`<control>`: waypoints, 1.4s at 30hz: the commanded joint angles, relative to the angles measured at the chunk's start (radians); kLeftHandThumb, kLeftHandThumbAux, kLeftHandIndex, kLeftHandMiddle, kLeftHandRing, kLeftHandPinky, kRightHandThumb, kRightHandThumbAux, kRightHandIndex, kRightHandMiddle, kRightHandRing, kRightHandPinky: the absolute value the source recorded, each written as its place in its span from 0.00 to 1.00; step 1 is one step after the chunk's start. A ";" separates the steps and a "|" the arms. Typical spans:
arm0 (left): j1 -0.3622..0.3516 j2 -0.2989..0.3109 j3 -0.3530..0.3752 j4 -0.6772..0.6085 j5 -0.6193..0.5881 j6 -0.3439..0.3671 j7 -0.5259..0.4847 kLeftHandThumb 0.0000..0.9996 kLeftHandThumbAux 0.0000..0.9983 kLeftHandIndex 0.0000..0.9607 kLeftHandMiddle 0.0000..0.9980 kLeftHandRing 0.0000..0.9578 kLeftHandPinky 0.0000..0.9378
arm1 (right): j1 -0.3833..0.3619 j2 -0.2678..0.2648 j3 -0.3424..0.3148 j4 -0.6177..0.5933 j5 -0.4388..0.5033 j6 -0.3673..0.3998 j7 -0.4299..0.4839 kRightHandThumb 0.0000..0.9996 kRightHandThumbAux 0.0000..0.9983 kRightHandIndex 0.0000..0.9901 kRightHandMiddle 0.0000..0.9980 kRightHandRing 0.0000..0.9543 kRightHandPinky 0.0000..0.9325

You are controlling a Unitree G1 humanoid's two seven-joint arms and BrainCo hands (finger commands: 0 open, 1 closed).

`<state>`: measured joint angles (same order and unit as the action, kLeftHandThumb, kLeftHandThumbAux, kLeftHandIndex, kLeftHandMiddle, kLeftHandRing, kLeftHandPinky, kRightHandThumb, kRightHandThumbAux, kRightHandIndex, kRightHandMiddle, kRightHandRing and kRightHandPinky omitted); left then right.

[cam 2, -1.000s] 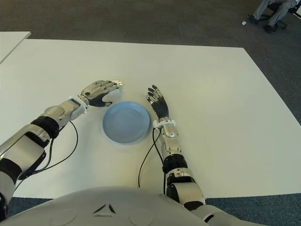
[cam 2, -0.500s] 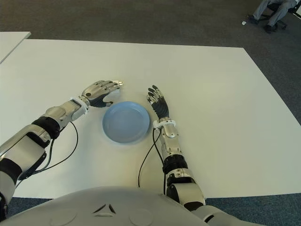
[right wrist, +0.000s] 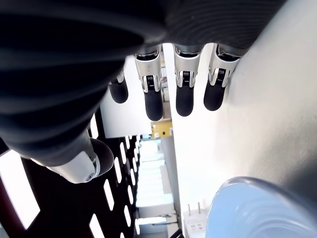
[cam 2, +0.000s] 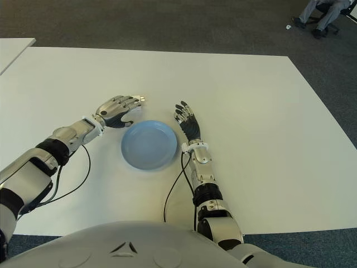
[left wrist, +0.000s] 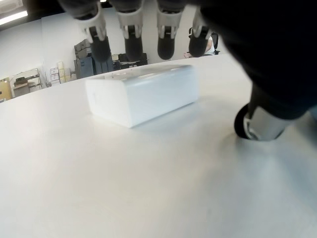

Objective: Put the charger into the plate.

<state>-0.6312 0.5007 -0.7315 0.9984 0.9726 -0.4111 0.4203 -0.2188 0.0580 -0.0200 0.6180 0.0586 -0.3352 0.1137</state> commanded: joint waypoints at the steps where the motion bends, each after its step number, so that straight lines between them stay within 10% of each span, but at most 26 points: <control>1: 0.067 0.020 -0.035 0.019 0.020 -0.017 -0.030 0.00 0.58 0.00 0.00 0.00 0.00 | 0.013 0.002 0.000 0.010 -0.004 0.013 -0.007 0.00 0.61 0.04 0.17 0.13 0.02; 23: 0.176 0.158 0.018 -0.152 -0.057 -0.099 -0.125 0.00 0.57 0.00 0.01 0.00 0.00 | 0.013 0.000 -0.002 0.013 -0.002 0.008 -0.005 0.00 0.62 0.04 0.19 0.14 0.02; 42: 0.348 0.332 0.137 -0.437 -0.288 -0.174 -0.569 0.00 0.49 0.00 0.00 0.00 0.03 | 0.011 -0.003 -0.001 0.020 -0.003 0.005 0.001 0.00 0.61 0.03 0.19 0.15 0.03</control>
<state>-0.3547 0.7869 -0.5836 0.5959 0.6886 -0.5876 -0.0141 -0.2185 0.0545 -0.0213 0.6189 0.0583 -0.3364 0.1147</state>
